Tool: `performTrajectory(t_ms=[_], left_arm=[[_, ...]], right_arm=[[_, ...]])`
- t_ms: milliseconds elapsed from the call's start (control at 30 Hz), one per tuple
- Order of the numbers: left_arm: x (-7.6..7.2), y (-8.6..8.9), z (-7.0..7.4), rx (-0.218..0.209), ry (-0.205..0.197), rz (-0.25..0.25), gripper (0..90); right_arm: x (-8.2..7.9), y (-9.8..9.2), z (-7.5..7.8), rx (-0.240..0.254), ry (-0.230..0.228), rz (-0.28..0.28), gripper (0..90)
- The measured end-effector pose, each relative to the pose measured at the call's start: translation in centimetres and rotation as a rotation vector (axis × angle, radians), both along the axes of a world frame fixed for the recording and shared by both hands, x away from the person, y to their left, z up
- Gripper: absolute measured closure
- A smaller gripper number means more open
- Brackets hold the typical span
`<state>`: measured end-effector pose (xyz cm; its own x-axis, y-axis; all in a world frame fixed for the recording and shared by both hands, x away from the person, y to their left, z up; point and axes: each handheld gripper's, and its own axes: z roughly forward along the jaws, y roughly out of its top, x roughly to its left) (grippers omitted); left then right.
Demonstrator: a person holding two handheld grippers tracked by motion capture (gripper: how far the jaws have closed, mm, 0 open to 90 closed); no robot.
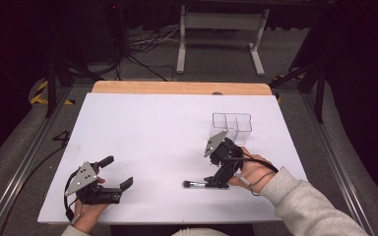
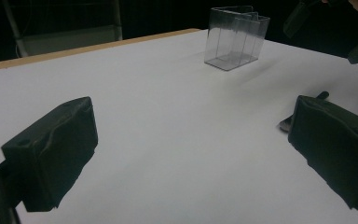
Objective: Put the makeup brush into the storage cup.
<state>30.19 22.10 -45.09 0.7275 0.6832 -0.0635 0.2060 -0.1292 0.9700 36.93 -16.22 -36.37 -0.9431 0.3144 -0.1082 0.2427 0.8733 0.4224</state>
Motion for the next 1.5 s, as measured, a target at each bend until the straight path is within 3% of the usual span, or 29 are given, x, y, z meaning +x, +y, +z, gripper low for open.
performTrajectory(t_ms=[200,433,567,1100,1500], left_arm=[[0.0,0.0,0.0,-0.002,0.002,0.001,2.1],[0.0,0.0,0.0,0.000,0.003,-0.001,2.1],[0.0,0.0,0.0,-0.002,0.003,-0.002,2.1],[0.0,0.0,0.0,0.000,0.005,-0.003,2.1],[0.0,-0.1,-0.1,0.001,0.006,-0.005,2.0]], right_arm=[[0.4,0.4,-0.3,-0.038,0.071,-0.010,7.1],[0.6,0.5,-0.6,-0.078,0.095,0.005,8.0],[0.6,0.6,-0.9,-0.076,0.115,0.010,8.8],[0.4,1.0,-2.9,-0.091,0.131,0.015,13.4],[0.3,1.5,-4.5,-0.132,0.150,0.029,18.1]])
